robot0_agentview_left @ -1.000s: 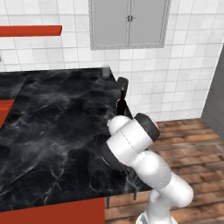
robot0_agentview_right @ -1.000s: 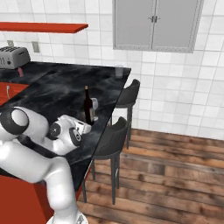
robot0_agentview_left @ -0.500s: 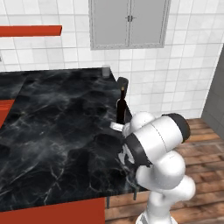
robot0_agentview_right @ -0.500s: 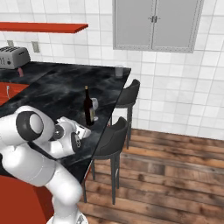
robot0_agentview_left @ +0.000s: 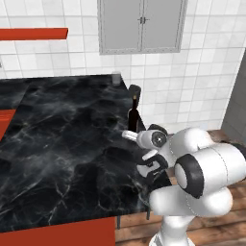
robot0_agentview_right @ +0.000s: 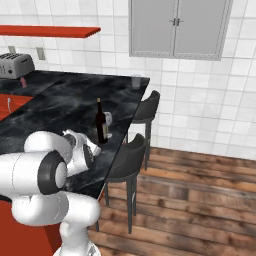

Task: There is a wine glass and glass cup on the dining counter. Place the wine bottle next to the wine glass and the juice bottle next to the glass cup.

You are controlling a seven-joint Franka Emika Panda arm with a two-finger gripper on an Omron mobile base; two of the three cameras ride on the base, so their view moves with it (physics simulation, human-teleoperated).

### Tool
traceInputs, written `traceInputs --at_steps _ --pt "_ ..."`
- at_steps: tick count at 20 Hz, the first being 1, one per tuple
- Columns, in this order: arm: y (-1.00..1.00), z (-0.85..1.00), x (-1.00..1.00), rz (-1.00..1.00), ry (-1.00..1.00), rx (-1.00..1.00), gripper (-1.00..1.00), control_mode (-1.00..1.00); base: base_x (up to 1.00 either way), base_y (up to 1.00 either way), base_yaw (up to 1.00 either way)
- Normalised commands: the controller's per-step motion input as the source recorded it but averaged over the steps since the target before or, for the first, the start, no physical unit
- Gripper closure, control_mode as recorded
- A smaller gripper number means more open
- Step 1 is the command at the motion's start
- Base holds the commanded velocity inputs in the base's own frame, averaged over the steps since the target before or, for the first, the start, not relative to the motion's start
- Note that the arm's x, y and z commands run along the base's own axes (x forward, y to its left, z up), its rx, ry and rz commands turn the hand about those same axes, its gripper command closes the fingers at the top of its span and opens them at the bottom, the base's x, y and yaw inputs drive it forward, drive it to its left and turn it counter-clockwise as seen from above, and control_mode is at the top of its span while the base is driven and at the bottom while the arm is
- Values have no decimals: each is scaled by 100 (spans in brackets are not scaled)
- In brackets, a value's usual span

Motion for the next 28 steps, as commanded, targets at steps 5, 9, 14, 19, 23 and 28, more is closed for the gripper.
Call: traceInputs --at_steps 5,9,14,19,23,28 --pt "1 70 -21 6 32 1 -100 -100 0 0 0" --pt "0 66 -29 5 35 0 -100 -100 0 0 0" --pt "0 62 -32 5 27 0 -100 -100 0 0 0" --pt "0 44 -41 4 13 -6 -100 -100 0 0 0" --pt "0 20 -59 4 0 -10 -100 -100 0 0 0" --pt "0 11 -68 5 -1 -9 -100 -100 0 0 0"
